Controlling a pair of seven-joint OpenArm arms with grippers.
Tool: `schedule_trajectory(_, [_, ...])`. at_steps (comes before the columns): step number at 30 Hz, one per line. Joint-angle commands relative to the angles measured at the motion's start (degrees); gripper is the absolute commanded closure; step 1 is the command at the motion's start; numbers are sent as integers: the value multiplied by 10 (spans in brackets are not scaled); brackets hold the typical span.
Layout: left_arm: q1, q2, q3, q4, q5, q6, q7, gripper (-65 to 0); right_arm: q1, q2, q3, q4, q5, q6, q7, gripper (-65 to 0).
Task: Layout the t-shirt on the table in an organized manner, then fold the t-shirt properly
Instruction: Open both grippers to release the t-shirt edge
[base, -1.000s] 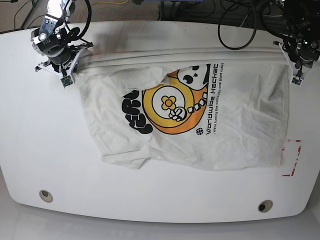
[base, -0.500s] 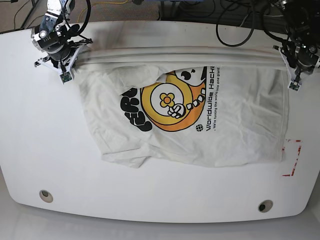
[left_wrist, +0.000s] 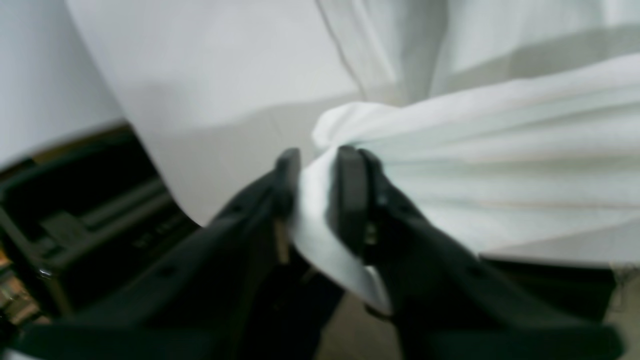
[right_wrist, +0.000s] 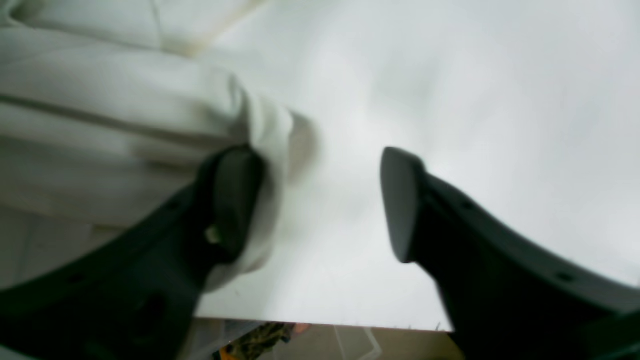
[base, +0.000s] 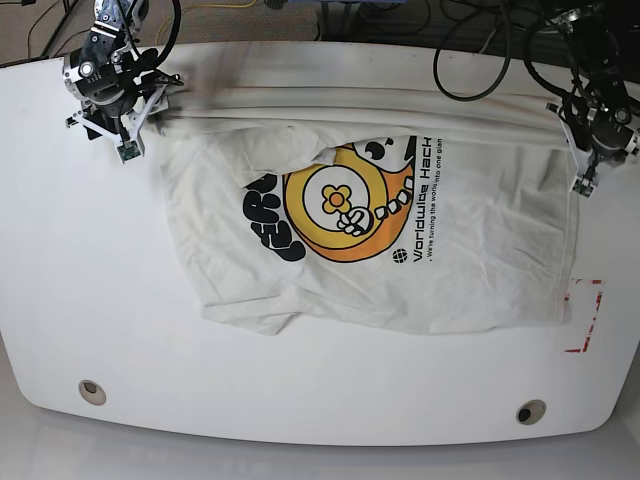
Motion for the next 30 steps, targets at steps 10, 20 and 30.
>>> schedule_trajectory(10, [-22,-27,3,12,16,1,14,-454,-25,8,4,29,-7,-5,2,-445])
schedule_trajectory(20, [-25,-45,-26,12,13,1,26,-451,-38,-4,6,27,-7,-5,1,-445])
schedule_trajectory(30, [-21,-40,-32,10,12,1,26,-211,-37,-26,5,26,1,-5,2,-444])
